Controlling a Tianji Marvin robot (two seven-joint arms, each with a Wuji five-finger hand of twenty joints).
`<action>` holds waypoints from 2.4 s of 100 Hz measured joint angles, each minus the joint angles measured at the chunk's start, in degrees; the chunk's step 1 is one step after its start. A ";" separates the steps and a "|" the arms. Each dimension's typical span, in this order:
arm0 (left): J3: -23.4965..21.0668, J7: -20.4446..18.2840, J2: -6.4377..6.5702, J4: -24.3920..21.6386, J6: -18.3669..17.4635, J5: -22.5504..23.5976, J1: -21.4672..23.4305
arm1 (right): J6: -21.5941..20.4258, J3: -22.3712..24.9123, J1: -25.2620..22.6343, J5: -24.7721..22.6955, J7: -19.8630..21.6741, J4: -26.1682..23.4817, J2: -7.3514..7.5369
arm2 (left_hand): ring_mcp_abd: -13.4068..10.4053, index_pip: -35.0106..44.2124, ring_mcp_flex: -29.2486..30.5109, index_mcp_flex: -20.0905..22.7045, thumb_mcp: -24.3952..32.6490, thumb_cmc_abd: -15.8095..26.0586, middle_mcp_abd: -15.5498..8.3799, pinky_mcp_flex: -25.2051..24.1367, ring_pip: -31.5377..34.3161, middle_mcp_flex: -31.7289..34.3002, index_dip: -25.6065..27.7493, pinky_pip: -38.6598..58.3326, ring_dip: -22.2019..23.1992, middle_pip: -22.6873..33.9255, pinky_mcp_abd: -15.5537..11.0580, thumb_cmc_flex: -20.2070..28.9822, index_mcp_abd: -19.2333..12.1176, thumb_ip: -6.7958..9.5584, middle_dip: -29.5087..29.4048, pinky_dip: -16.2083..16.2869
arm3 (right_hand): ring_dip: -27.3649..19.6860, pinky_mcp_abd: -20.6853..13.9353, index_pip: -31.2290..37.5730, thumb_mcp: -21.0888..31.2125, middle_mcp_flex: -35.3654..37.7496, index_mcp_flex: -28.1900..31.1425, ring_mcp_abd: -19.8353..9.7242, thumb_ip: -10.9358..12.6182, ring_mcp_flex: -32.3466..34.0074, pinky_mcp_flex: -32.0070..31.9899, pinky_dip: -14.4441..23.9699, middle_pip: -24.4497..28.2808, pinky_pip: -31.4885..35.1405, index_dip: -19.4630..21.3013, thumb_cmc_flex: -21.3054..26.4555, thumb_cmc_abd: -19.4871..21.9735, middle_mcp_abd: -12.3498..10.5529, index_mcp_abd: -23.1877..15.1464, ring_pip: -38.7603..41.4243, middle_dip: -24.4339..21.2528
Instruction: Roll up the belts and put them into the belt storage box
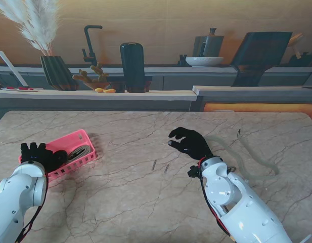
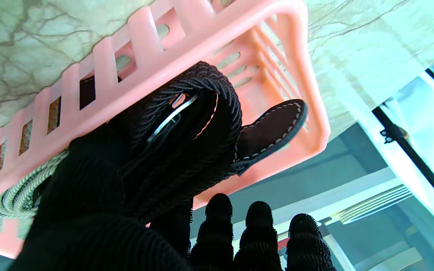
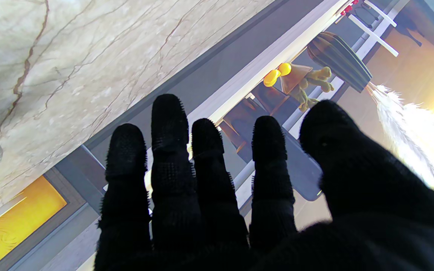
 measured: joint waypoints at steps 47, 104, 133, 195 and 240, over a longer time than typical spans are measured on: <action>-1.74 14.71 -0.60 3.32 -2.35 -7.26 1.93 | -0.04 0.00 0.04 -0.04 -0.33 0.31 -0.07 | 0.03 -2.20 -0.58 -0.22 -5.50 3.29 0.68 -0.07 -1.93 1.47 -0.64 0.03 -0.68 2.37 1.46 -7.30 -1.77 0.26 0.86 0.27 | 0.00 0.00 2.05 0.00 0.00 0.00 -0.09 0.00 0.00 0.00 0.00 0.31 0.00 -0.22 0.00 0.00 0.00 -0.07 0.04 0.00; -2.77 16.60 -0.92 1.69 -3.79 -7.84 3.00 | -0.49 -0.12 0.33 -0.03 -1.17 1.00 -0.28 | 0.81 -4.32 0.38 -1.34 -6.07 -1.17 1.31 0.99 -0.52 4.48 -2.57 0.49 -0.19 2.83 2.89 -8.67 1.54 0.26 1.27 1.40 | 0.08 0.00 8.16 -0.13 1.05 -0.05 -0.41 0.01 0.05 0.08 0.00 1.00 0.00 -2.17 2.55 1.22 0.00 -1.17 0.76 0.00; -3.04 24.95 -1.84 2.90 -5.13 -11.17 3.21 | -0.60 -0.23 0.46 0.01 -1.31 1.22 -0.34 | 4.62 4.65 10.77 4.05 -6.14 -1.08 2.76 6.32 8.50 17.10 1.75 13.48 7.04 8.83 6.99 -1.52 1.47 0.26 7.85 11.64 | 0.17 0.00 8.18 -0.13 1.06 -0.05 -0.41 0.01 0.07 0.08 0.00 1.02 0.06 -2.17 2.55 1.22 0.00 -1.22 1.29 0.12; -2.34 21.03 -2.09 -1.93 -3.37 -7.87 6.33 | -0.78 0.04 0.30 -0.10 -1.62 1.21 -0.38 | 9.88 37.02 50.82 15.32 9.30 -7.40 3.30 34.36 51.69 50.67 10.76 80.19 29.69 39.03 10.70 4.26 -1.84 -1.00 26.73 23.16 | 0.61 0.00 8.19 -0.13 1.07 -0.05 -0.43 0.00 0.07 0.09 0.00 1.15 0.08 -2.17 2.55 1.22 0.00 -1.26 1.32 0.13; 0.45 14.70 -1.65 -1.27 4.23 -15.88 4.83 | -0.76 0.25 0.06 -0.26 -1.71 1.13 -0.38 | 10.01 35.64 51.53 16.41 3.74 0.10 3.52 34.45 50.14 50.21 10.80 81.51 22.71 38.95 10.87 5.84 0.70 -0.85 24.96 19.63 | 0.62 -0.01 8.19 -0.58 1.07 -0.05 -0.44 0.01 0.07 0.09 0.00 1.15 0.09 -2.17 2.55 1.22 0.00 -1.27 1.32 0.13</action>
